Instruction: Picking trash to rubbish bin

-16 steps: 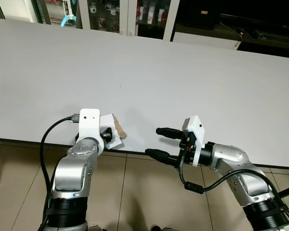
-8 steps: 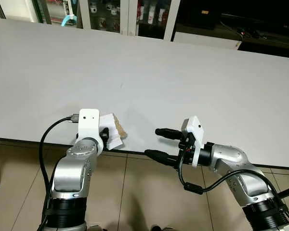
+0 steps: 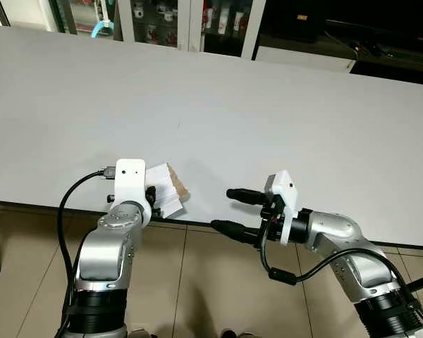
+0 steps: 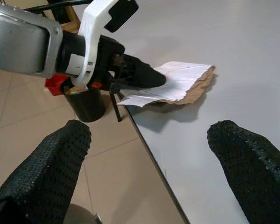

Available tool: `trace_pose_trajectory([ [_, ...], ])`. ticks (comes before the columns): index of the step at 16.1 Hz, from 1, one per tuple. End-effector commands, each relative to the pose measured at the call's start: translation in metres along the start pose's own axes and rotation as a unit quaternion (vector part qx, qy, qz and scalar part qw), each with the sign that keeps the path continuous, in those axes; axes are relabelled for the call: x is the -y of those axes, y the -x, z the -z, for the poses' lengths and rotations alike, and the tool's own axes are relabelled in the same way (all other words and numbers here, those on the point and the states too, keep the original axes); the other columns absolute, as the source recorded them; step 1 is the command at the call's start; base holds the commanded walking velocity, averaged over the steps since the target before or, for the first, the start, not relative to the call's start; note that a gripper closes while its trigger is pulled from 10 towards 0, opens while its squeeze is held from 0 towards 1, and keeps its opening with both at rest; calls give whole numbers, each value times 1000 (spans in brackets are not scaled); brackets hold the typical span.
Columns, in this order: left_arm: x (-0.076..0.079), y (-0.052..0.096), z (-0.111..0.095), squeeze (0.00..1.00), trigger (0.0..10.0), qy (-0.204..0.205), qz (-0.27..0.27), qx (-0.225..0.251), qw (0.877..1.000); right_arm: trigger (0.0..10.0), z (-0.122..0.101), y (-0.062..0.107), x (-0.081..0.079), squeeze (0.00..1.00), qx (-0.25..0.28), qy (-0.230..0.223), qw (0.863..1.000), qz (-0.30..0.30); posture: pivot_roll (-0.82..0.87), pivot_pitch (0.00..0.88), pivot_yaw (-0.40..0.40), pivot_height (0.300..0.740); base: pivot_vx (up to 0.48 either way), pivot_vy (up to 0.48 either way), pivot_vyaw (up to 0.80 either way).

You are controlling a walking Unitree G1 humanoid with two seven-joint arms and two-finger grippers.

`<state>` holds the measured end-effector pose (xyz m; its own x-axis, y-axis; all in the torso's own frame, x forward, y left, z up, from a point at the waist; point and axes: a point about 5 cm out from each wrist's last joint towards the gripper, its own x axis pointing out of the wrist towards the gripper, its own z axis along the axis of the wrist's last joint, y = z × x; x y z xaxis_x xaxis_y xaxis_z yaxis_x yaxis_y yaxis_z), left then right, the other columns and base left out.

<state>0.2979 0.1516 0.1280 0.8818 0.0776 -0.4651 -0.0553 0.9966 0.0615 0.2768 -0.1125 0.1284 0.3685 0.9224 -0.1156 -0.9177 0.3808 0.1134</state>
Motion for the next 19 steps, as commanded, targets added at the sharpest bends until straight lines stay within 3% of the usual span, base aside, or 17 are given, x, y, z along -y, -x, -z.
trace_pose_trajectory([
  [1,9,-2,3,0,0,7,18,0,1000,10000,-2,1,-1,0,0,9,1000,-3,-29,92,-88,740,0,0,0],
  [4,22,4,-19,0,0,22,62,73,995,10000,-2,1,-1,0,0,9,1000,-3,-30,89,-90,740,0,0,0],
  [7,28,8,-31,0,0,25,87,116,989,10000,-3,0,-1,0,1,10,1000,-2,-29,89,-90,740,0,0,0],
  [15,31,14,-53,0,0,58,111,176,976,10000,-3,0,1,0,2,10,1000,0,-29,85,-90,740,0,0,0],
  [19,30,21,-71,0,0,86,120,225,963,10000,-3,0,2,0,2,10,1000,4,-27,84,-91,740,0,0,0],
])
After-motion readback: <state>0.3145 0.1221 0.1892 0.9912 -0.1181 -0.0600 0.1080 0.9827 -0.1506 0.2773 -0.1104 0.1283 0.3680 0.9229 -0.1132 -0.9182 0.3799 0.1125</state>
